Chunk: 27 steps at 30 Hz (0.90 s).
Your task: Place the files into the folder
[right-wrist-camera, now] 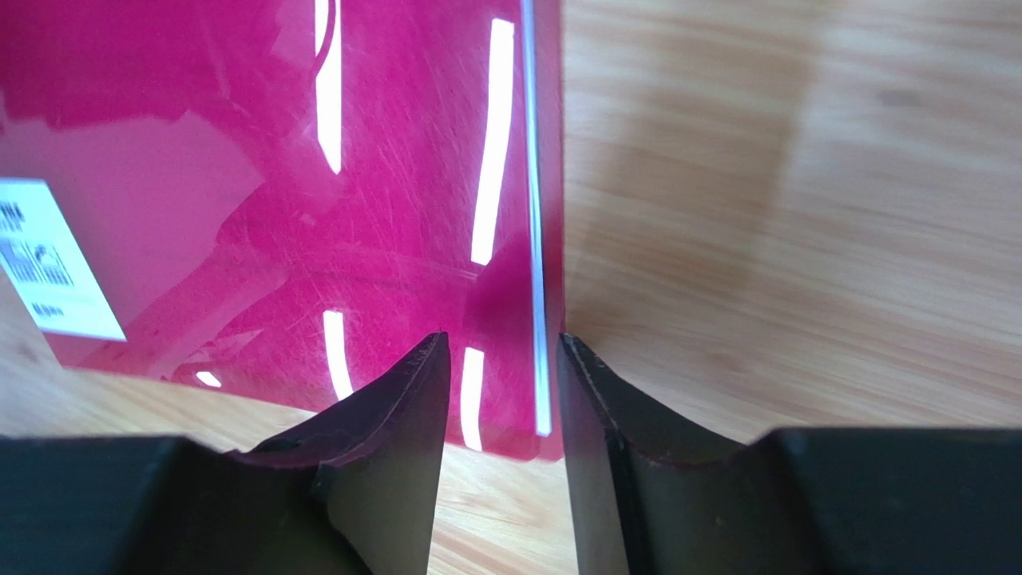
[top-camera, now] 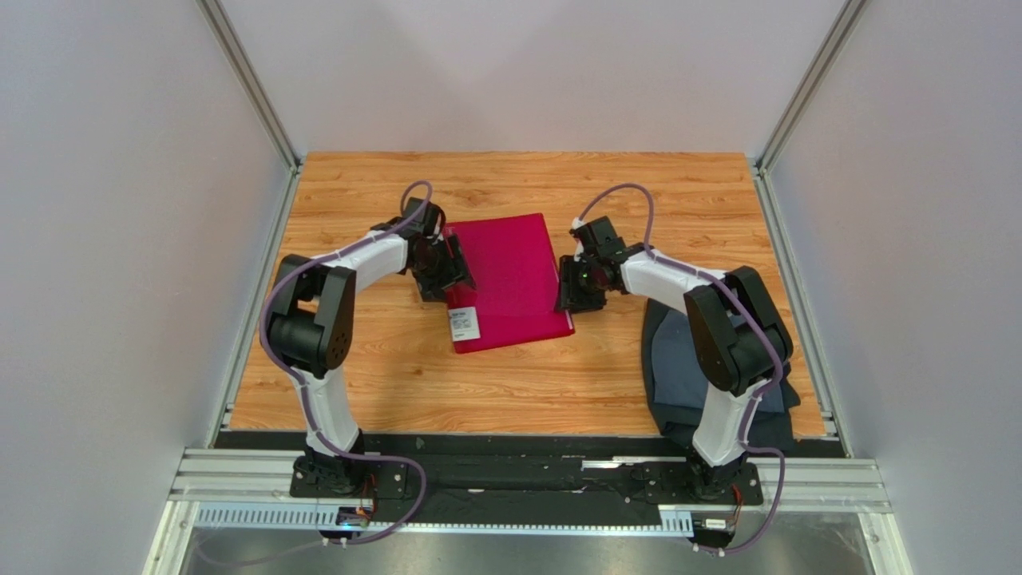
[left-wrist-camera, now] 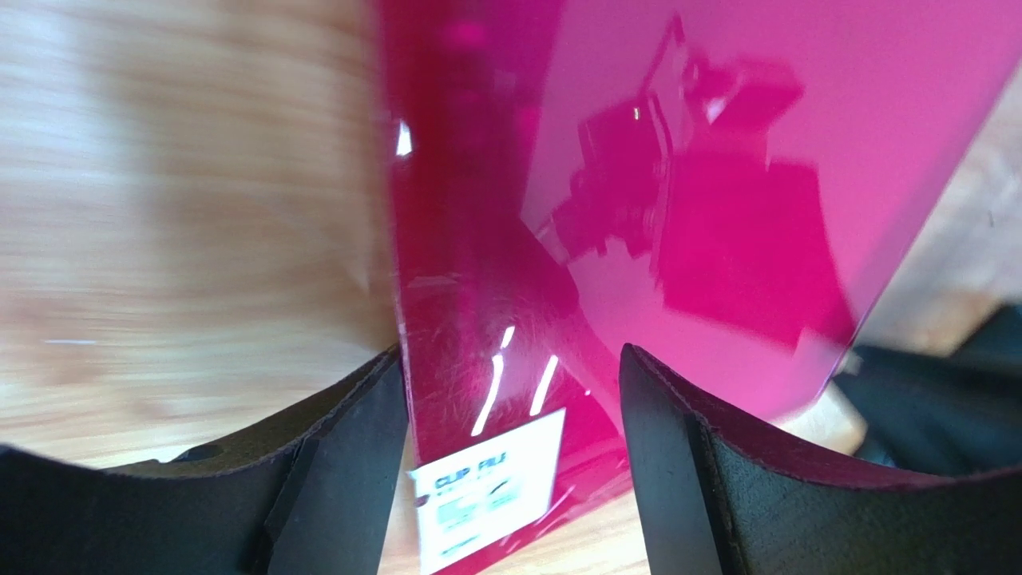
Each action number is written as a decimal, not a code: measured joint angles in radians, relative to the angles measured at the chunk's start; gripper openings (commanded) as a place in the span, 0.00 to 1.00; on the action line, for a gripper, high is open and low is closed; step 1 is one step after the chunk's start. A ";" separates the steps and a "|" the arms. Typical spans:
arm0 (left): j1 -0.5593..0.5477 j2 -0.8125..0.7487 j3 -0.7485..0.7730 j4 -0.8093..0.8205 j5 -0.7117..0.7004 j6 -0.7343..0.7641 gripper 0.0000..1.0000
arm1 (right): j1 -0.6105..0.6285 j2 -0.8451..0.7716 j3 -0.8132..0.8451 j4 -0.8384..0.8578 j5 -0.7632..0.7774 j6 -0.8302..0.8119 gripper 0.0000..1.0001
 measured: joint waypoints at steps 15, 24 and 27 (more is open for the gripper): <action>0.099 -0.093 0.126 -0.248 -0.169 0.138 0.87 | 0.121 -0.046 0.056 -0.070 0.141 0.058 0.74; 0.098 -0.737 0.348 -0.389 -0.126 0.336 0.91 | 0.184 -0.760 0.206 -0.328 0.524 -0.132 0.93; 0.079 -0.890 0.383 -0.356 -0.018 0.327 0.91 | 0.183 -0.888 0.310 -0.369 0.580 -0.133 0.95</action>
